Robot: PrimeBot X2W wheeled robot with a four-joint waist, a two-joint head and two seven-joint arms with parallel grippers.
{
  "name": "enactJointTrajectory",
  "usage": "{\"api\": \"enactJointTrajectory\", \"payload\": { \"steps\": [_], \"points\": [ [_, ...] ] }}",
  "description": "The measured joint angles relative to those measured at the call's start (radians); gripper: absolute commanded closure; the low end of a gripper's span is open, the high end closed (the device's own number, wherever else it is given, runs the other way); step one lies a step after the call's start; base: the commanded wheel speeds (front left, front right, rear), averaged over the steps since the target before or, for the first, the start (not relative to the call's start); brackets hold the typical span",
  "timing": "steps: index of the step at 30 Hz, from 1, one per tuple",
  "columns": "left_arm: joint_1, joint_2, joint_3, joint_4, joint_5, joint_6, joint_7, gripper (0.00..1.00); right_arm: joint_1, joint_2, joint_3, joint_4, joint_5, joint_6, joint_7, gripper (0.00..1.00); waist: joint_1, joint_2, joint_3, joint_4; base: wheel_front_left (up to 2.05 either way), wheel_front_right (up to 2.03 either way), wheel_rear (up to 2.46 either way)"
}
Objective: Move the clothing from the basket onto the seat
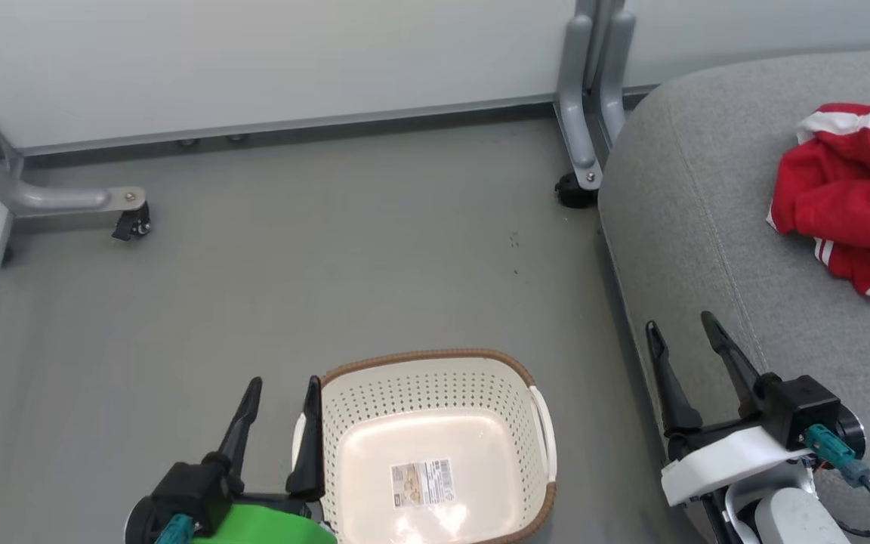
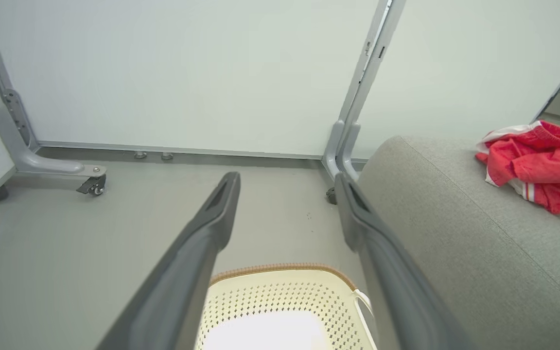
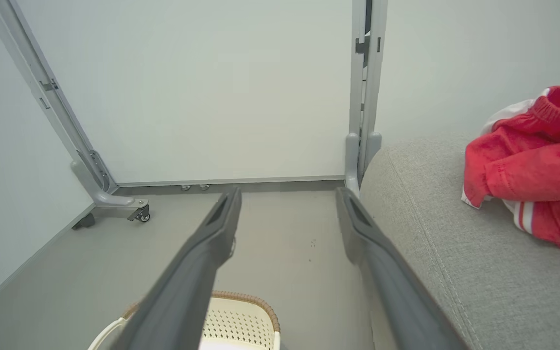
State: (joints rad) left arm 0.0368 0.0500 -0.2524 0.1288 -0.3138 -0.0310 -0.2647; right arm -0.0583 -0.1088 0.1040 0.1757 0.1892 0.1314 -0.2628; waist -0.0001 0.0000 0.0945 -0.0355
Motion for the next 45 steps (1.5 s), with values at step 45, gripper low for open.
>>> {"api": "enactJointTrajectory", "payload": {
  "steps": [45],
  "points": [
    [0.177,-0.001,0.084,-0.034,0.122,0.031,0.0,0.0,0.198,0.024,-0.017,-0.111,-0.069,0.0,0.0,0.0,0.0,0.0,-0.181,0.045,0.0,0.0,0.0]
  ]
}}
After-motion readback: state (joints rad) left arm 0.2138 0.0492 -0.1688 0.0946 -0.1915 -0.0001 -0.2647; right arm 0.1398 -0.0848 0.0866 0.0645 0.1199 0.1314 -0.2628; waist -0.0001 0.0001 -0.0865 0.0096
